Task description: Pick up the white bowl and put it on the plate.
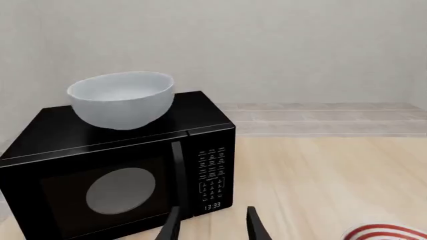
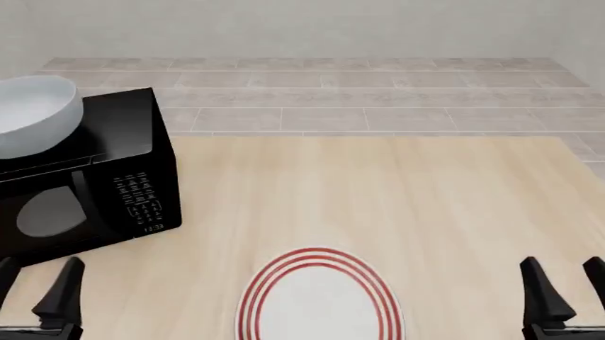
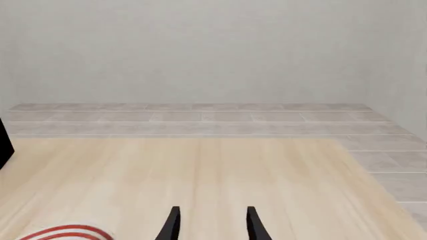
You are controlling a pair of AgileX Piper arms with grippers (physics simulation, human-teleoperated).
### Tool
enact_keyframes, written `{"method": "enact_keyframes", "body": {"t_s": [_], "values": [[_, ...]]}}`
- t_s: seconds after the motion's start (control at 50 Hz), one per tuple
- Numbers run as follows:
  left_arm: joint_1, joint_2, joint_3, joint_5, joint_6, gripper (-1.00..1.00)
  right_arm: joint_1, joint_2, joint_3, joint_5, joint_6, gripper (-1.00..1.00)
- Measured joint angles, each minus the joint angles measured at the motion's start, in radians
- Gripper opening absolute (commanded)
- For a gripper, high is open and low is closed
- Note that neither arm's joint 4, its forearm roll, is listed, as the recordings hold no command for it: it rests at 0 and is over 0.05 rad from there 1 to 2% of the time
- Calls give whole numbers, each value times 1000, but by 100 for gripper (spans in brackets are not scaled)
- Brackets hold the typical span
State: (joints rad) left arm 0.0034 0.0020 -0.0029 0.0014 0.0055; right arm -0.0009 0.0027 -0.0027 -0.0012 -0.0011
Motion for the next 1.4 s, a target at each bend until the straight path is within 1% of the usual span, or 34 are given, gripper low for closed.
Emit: {"method": "enact_keyframes", "body": {"t_s": [0.82,0.9,0.98,1.12,1.22,1.4], "values": [[9,13,3,11,0,100,1,12,-7,-2,1,100],[10,17,-18,26,4,100,1,12,-8,-2,1,100],[21,27,-60,53,7,100,1,12,-8,-2,1,100],[69,55,-115,64,29,100,1,12,-8,-2,1,100],[108,90,-160,68,62,100,1,12,-8,-2,1,100],[152,155,-245,86,152,100,1,12,-8,-2,1,100]]}}
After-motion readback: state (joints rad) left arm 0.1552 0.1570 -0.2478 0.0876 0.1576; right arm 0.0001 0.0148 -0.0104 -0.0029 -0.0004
